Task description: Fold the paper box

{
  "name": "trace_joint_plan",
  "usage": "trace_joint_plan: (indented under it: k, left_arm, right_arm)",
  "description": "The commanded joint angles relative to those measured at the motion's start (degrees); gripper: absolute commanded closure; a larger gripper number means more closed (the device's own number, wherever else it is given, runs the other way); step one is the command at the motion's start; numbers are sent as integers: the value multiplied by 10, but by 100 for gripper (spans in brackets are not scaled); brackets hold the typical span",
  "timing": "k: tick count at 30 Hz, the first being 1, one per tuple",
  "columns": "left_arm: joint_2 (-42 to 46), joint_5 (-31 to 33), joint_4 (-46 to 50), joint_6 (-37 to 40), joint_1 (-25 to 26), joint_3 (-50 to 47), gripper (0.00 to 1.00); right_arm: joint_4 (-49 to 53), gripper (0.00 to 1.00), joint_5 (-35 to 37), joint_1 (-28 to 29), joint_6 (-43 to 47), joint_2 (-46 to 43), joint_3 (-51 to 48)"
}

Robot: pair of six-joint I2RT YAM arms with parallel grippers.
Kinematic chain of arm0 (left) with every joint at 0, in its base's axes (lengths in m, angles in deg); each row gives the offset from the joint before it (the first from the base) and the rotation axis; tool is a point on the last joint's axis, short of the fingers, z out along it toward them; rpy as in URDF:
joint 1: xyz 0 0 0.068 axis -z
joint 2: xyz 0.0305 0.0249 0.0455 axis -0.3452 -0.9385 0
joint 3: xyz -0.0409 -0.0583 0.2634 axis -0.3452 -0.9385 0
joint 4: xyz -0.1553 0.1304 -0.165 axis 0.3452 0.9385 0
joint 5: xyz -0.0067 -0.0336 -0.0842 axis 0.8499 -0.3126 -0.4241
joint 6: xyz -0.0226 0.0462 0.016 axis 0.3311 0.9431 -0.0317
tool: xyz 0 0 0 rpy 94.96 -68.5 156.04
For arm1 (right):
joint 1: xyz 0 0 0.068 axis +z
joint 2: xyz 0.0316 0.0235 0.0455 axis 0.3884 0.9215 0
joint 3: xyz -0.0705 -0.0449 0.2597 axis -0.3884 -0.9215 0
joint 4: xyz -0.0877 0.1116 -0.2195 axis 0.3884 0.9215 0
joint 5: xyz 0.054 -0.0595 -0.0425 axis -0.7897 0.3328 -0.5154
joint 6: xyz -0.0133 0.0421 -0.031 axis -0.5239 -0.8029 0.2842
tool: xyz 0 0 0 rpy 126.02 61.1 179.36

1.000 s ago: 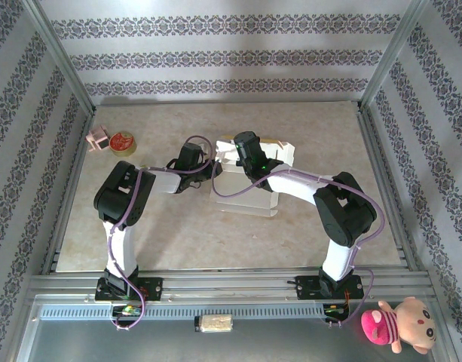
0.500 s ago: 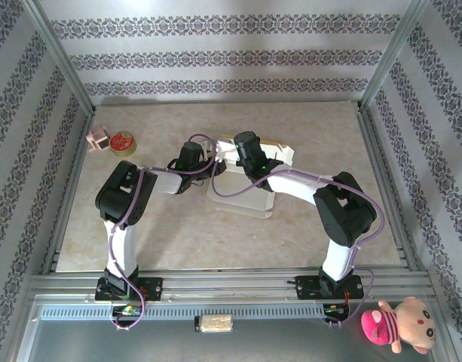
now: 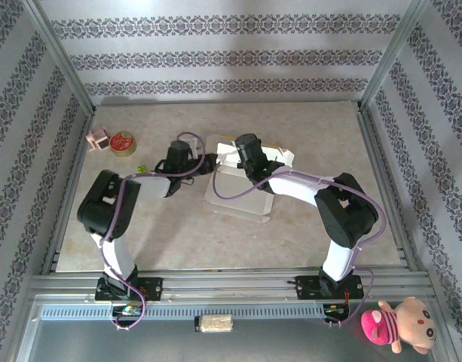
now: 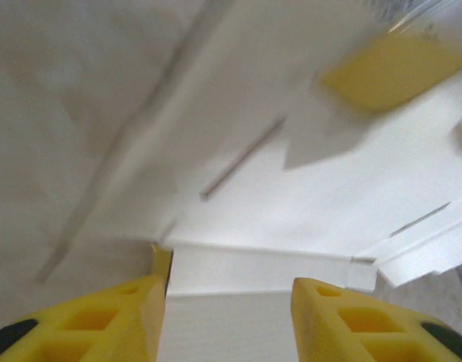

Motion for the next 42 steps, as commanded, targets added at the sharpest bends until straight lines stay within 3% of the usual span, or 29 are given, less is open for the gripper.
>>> trace_joint_plan:
  k: [1, 8, 15, 19, 24, 26, 28, 31, 36, 42]
  left_arm:
    - [60, 28, 94, 110, -36, 9, 47]
    - [54, -8, 221, 336, -52, 88, 39]
    - [-38, -69, 298, 390, -54, 205, 38]
    - [-82, -100, 317, 396, -54, 252, 49]
    - [-99, -112, 318, 398, -54, 264, 81]
    - [-100, -115, 315, 403, -53, 261, 84]
    - [-102, -112, 311, 411, -53, 259, 85]
    - [-103, -119, 272, 441, -53, 239, 95]
    - [-102, -137, 227, 482, -50, 219, 99]
    - [-100, -158, 204, 531, -42, 211, 100]
  right_arm:
    - [-7, 89, -6, -4, -2, -23, -12]
    - [-10, 89, -20, -3, 6, -38, -24]
    - [-10, 89, -35, -2, 10, -45, -29]
    - [-9, 89, -40, -1, 15, -42, -25]
    - [-9, 88, -44, 0, 19, -34, -21]
    - [-8, 84, -51, 5, 10, -35, -22]
    - [29, 75, -82, 13, -24, -46, -17]
    - [143, 62, -170, 24, -96, -84, -2]
    - [305, 44, -289, 21, -233, -139, 45]
    - [418, 33, -468, -49, -492, -179, 143]
